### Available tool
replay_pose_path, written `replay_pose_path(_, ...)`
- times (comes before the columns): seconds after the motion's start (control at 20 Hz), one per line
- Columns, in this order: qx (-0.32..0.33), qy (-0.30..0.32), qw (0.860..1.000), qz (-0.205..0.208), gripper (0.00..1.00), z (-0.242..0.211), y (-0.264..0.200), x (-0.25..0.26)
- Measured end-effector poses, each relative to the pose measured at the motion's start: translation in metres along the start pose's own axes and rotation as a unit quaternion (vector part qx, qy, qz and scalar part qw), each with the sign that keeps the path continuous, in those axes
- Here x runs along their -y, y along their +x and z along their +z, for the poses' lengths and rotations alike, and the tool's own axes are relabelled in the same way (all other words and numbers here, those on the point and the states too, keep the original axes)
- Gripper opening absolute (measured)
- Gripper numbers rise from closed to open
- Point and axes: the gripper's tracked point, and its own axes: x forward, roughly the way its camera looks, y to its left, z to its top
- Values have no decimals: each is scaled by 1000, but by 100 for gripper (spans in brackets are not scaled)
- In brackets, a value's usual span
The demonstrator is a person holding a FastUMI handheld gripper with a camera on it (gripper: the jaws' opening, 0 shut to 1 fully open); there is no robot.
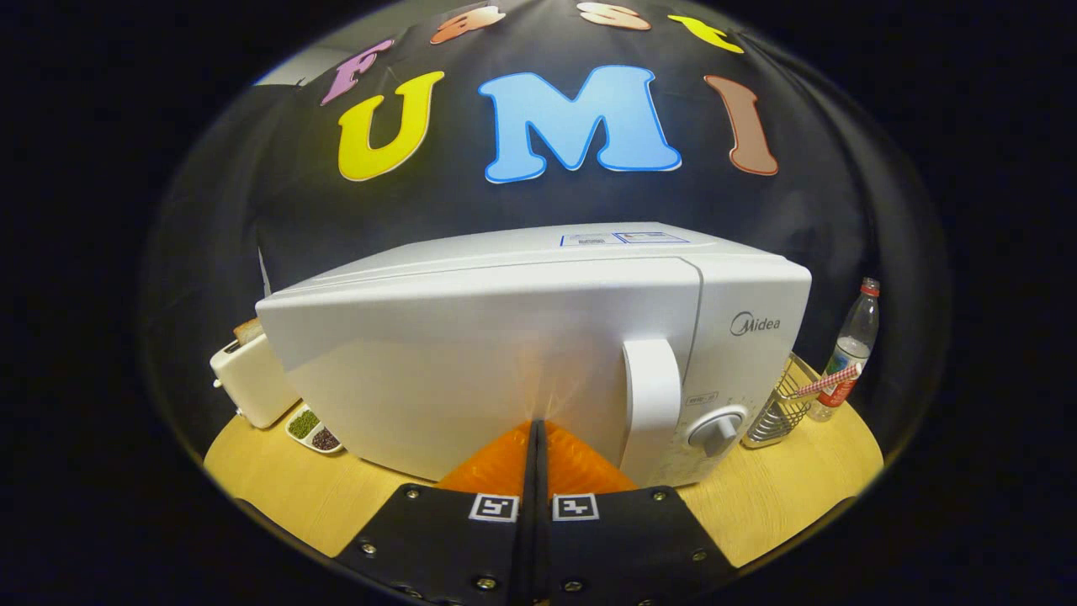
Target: Open the microwave, put the food inside, and close the microwave door.
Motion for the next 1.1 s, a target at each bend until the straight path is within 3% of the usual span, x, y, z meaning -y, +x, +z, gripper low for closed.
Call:
replay_pose_path(0.2,26,0,1000,-12,1,18,-26,-10)
replay_pose_path(0.75,109,-6,994,-26,1,55,-151,-39)
replay_pose_path(1.1,134,-14,990,-40,1,48,-227,-43)
